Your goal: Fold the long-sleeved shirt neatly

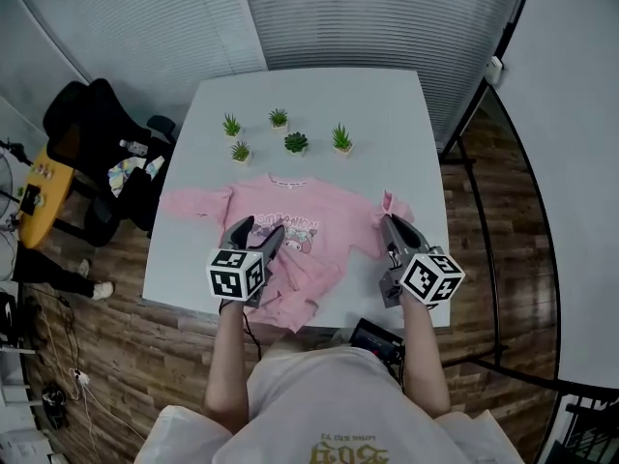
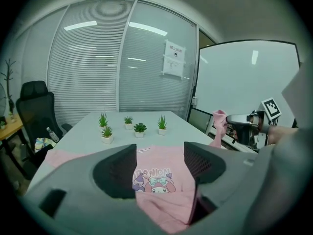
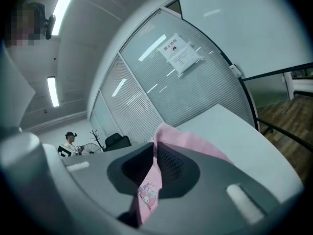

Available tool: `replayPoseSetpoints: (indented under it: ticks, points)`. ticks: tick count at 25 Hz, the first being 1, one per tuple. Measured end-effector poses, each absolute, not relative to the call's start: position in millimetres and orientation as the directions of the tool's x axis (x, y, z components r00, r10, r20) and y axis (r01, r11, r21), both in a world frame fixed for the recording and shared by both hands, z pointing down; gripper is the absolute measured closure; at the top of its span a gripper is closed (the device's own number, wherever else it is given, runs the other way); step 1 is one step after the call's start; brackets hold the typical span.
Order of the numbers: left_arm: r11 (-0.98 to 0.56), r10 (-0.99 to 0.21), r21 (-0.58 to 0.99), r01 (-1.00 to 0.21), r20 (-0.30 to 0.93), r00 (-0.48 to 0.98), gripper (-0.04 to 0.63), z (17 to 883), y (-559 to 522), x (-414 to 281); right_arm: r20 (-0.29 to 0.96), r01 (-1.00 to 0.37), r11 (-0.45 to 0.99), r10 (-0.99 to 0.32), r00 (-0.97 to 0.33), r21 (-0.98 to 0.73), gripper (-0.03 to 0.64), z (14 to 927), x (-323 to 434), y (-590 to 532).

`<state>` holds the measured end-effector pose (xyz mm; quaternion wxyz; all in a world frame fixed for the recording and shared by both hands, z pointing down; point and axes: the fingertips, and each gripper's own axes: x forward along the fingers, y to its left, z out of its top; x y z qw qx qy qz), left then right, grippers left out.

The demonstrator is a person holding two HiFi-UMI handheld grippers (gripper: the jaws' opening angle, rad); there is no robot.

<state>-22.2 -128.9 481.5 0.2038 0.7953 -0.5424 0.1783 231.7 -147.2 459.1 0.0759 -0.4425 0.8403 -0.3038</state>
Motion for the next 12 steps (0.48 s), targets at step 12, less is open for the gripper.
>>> replayPoseSetpoints:
  ticks: [12]
  points:
    - [-0.340,-0.805,0.137,-0.930,0.468,0.364,0.278,475,-121,-55,0.139,-0.694,0.449,-0.776,-0.616,-0.563,0.581,454,193,-140]
